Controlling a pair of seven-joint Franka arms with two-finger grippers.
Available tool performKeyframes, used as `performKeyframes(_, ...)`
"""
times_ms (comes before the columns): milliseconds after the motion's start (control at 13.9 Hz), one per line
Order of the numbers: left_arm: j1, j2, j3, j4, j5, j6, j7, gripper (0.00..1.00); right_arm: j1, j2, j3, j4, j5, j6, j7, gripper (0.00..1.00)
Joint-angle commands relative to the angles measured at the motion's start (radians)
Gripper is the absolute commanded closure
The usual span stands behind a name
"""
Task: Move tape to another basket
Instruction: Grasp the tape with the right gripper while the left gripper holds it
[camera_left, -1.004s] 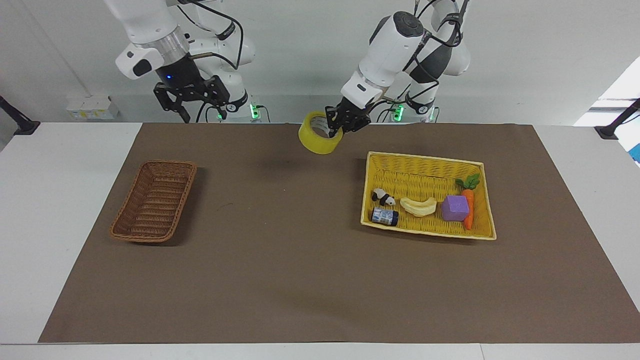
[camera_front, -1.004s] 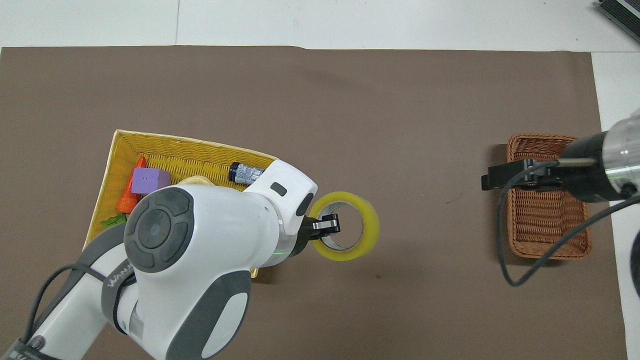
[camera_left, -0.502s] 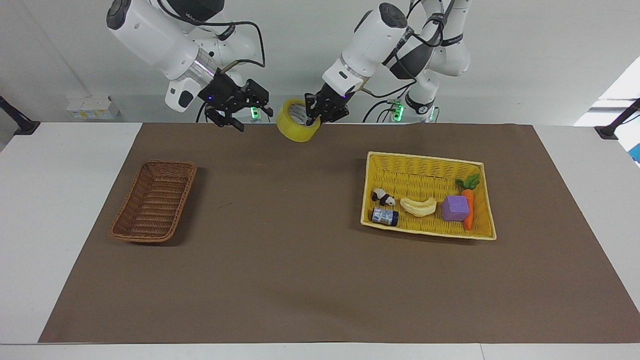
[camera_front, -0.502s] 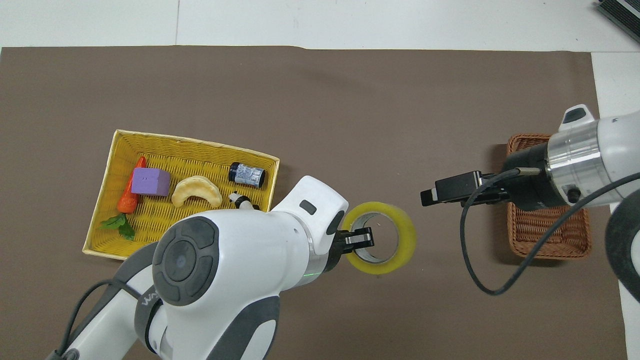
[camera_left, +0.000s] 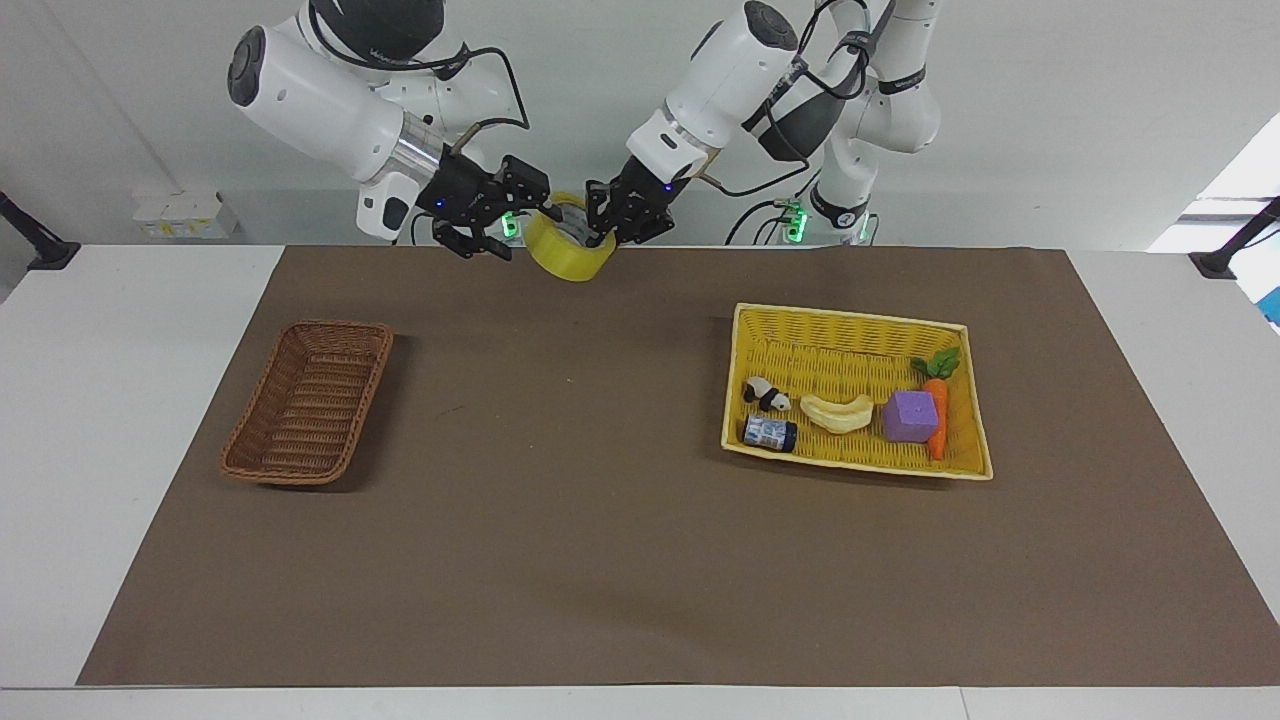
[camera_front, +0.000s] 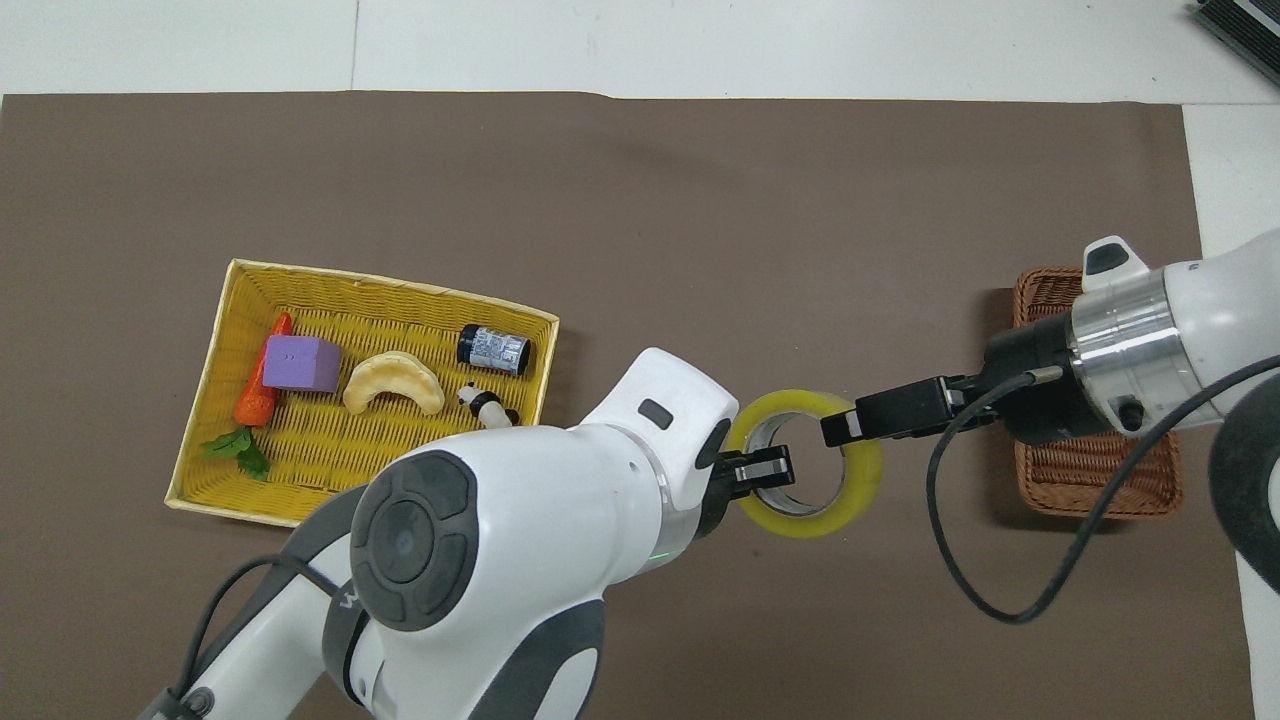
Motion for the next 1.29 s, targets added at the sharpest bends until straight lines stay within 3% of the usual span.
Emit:
performKeyframes(0, -0.016, 0.038, -0.001, 0.053, -0.012, 0.056, -0.025, 1.0, -0.01, -0.028, 0.002, -0.035, 0.033, -0.001, -0.035, 0.0)
performKeyframes(72, -0.016, 0.038, -0.01, 0.053, -0.013, 0.065, -0.026, 1.0, -0.011, -0.028, 0.002, -0.035, 0.026, -0.001, -0.043, 0.0)
performKeyframes(143, -0.016, 0.038, -0.015, 0.053, -0.018, 0.091, -0.026, 1.0, -0.016, -0.028, 0.0, -0.035, 0.017, -0.006, -0.086, 0.06)
performKeyframes(215, -0.016, 0.038, -0.021, 0.053, -0.024, 0.117, -0.033, 1.0, -0.019, -0.027, -0.001, -0.034, 0.009, -0.007, -0.127, 0.3)
performKeyframes(287, -0.014, 0.037, -0.024, 0.054, -0.024, 0.12, -0.051, 1.0, -0.023, -0.024, -0.003, -0.029, 0.007, -0.012, -0.117, 0.81)
performKeyframes(359, -0.014, 0.034, -0.026, 0.054, -0.024, 0.12, -0.054, 1.0, -0.027, -0.024, -0.003, -0.029, -0.005, -0.012, -0.088, 0.99)
performKeyframes(574, -0.014, 0.027, -0.027, 0.051, -0.027, 0.106, -0.057, 1.0, -0.013, -0.017, 0.0, -0.018, -0.022, -0.007, -0.013, 1.0)
performKeyframes(646, -0.011, 0.023, -0.026, 0.053, -0.025, 0.106, -0.054, 0.57, -0.013, -0.016, 0.0, -0.017, -0.022, -0.007, -0.012, 1.0)
performKeyframes(717, -0.005, 0.023, -0.024, 0.053, -0.015, 0.1, -0.045, 0.01, -0.013, -0.016, -0.001, -0.018, -0.022, -0.007, -0.012, 1.0)
performKeyframes(932, 0.01, -0.015, -0.014, 0.05, -0.015, 0.018, -0.057, 0.0, -0.011, -0.014, -0.001, -0.014, -0.059, -0.001, -0.012, 1.0)
performKeyframes(1219, 0.136, -0.034, -0.012, 0.051, 0.0, -0.091, -0.059, 0.0, -0.03, -0.013, -0.001, -0.015, -0.12, 0.008, -0.025, 1.0)
